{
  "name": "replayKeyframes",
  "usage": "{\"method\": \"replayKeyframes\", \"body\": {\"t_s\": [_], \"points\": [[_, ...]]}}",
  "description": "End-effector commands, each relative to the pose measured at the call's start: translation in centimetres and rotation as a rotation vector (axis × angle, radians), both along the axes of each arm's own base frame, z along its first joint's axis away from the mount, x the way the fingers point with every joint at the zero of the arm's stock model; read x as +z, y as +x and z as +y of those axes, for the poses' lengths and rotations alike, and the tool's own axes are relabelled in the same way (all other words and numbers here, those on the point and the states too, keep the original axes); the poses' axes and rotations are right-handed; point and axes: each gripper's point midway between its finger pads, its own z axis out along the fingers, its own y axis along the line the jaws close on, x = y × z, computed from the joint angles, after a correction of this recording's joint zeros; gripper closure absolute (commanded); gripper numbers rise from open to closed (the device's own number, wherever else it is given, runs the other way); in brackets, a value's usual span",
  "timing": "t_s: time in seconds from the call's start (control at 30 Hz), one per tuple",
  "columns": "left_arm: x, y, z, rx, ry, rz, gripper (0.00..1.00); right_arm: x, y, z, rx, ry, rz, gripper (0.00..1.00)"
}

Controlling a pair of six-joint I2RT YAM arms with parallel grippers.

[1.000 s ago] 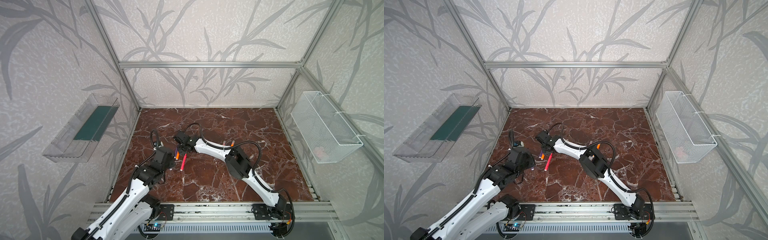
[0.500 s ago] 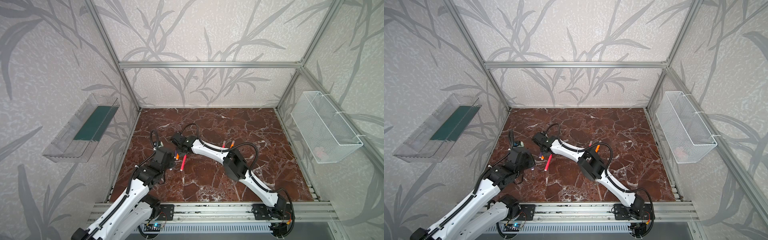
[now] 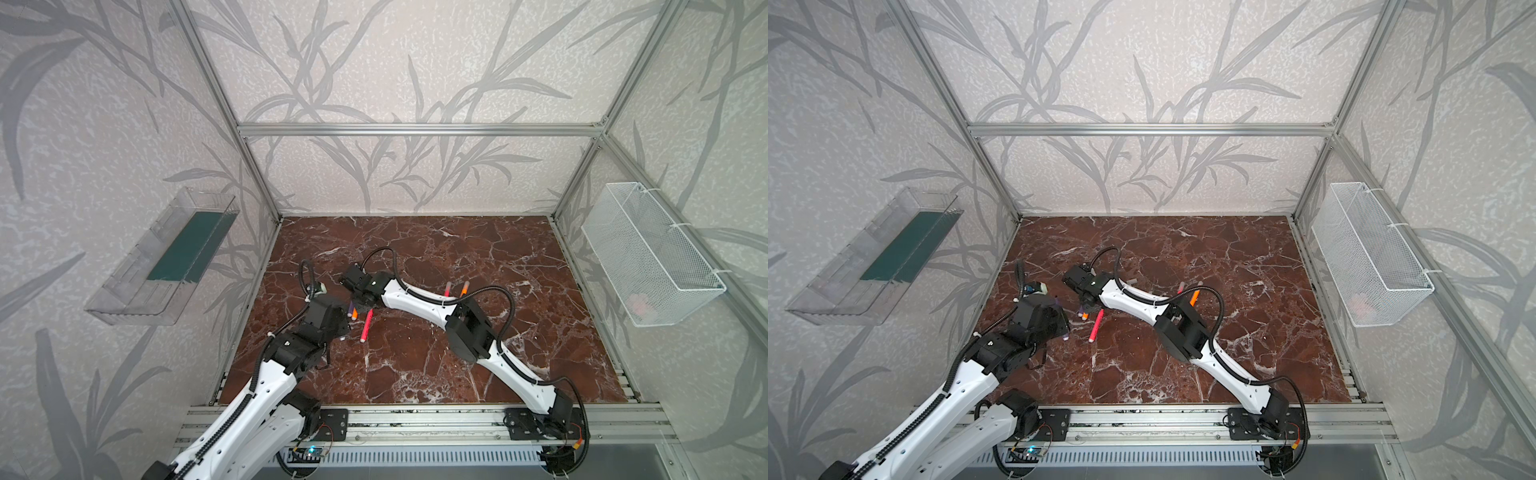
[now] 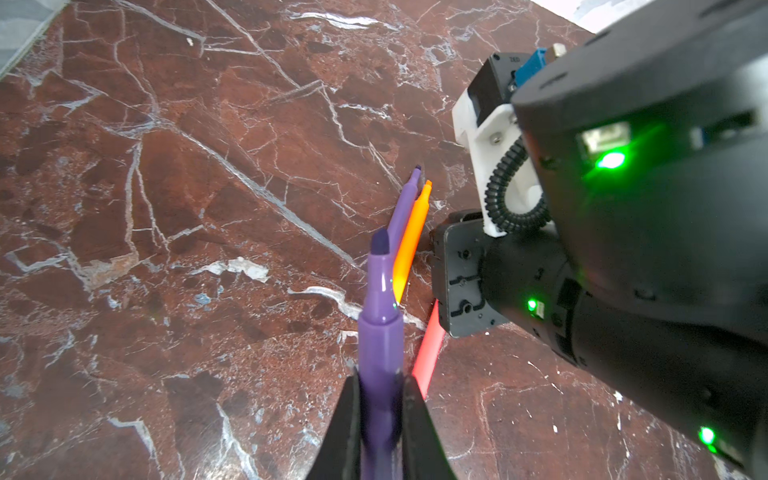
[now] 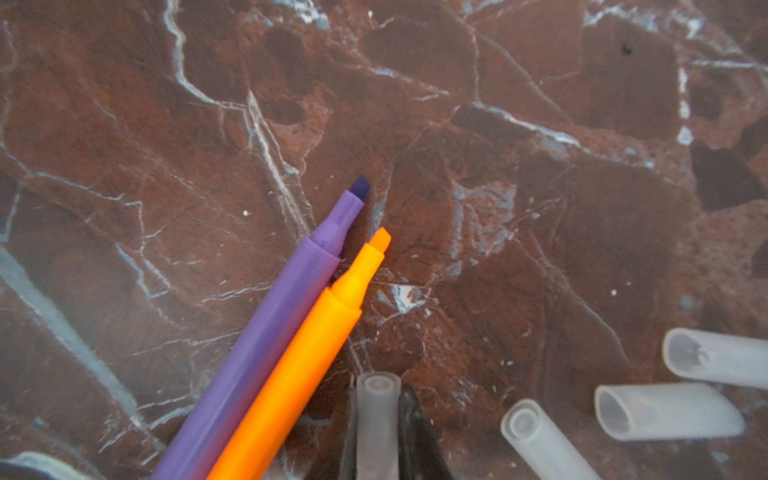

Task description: Insert the pens into the pen caps

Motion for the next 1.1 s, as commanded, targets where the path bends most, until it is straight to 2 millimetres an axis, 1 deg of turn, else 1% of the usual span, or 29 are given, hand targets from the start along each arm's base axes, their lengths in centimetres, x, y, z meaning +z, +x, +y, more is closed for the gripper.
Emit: {"method": "replayKeyframes", "body": {"t_s": [0.0,0.03,0.07,0.1,0.13,0.17,0.2,0.27,0.33,0.4,0.53,0.6,0.63,0.7,0.83,0.97,1.07], "points": [[0.1,-0.1,-0.7,-0.039,-0.037,-0.017,1.00,3.0,0.4,-0.3,-0.032,0.059,-0.013,0.89],[0.3,0.0,-1.1,-0.057,-0.052,-0.026,1.00,4.0,0.5,-0.3,-0.031,0.084,-0.022,0.89],[0.3,-0.1,-1.7,-0.083,-0.070,-0.027,1.00,5.4,0.8,-0.3,-0.030,0.117,-0.034,0.89],[0.5,0.0,-2.2,-0.108,-0.090,-0.032,1.00,6.9,1.0,-0.4,-0.035,0.149,-0.048,0.90],[0.6,0.0,-2.9,-0.143,-0.107,-0.034,1.00,8.0,1.3,-0.7,-0.041,0.172,-0.059,0.91],[0.9,0.2,-4.0,-0.201,-0.132,-0.056,1.00,9.6,1.4,-1.2,-0.046,0.206,-0.073,0.91],[1.1,0.2,-4.9,-0.236,-0.168,-0.066,1.00,11.1,1.5,-1.7,-0.056,0.242,-0.094,0.91],[1.5,0.2,-6.5,-0.306,-0.235,-0.082,1.00,13.1,1.5,-3.5,-0.082,0.305,-0.125,0.91],[1.9,0.1,-7.8,-0.355,-0.287,-0.098,1.00,14.8,1.5,-5.8,-0.126,0.385,-0.163,0.92],[2.2,0.0,-9.0,-0.406,-0.324,-0.104,1.00,15.9,1.2,-8.3,-0.166,0.453,-0.195,0.92],[3.0,-0.3,-11.9,-0.524,-0.419,-0.137,1.00,16.7,0.4,-13.3,-0.267,0.553,-0.206,0.93],[3.5,-0.7,-13.3,-0.583,-0.441,-0.153,1.00,17.4,0.0,-15.3,-0.295,0.609,-0.212,0.94],[3.8,-1.0,-14.1,-0.617,-0.441,-0.158,1.00,17.4,-0.3,-16.3,-0.311,0.631,-0.212,0.94],[4.1,-1.8,-15.9,-0.686,-0.431,-0.164,1.00,18.0,-0.6,-17.8,-0.328,0.673,-0.221,0.94],[4.2,-2.9,-19.0,-0.798,-0.421,-0.157,1.00,18.9,-1.6,-19.7,-0.333,0.740,-0.222,0.94],[3.5,-2.8,-20.2,-0.823,-0.401,-0.137,1.00,20.0,-2.6,-21.1,-0.340,0.765,-0.247,0.95],[3.0,-3.0,-21.5,-0.852,-0.396,-0.115,1.00,20.6,-3.3,-21.4,-0.327,0.790,-0.249,0.95]]}}
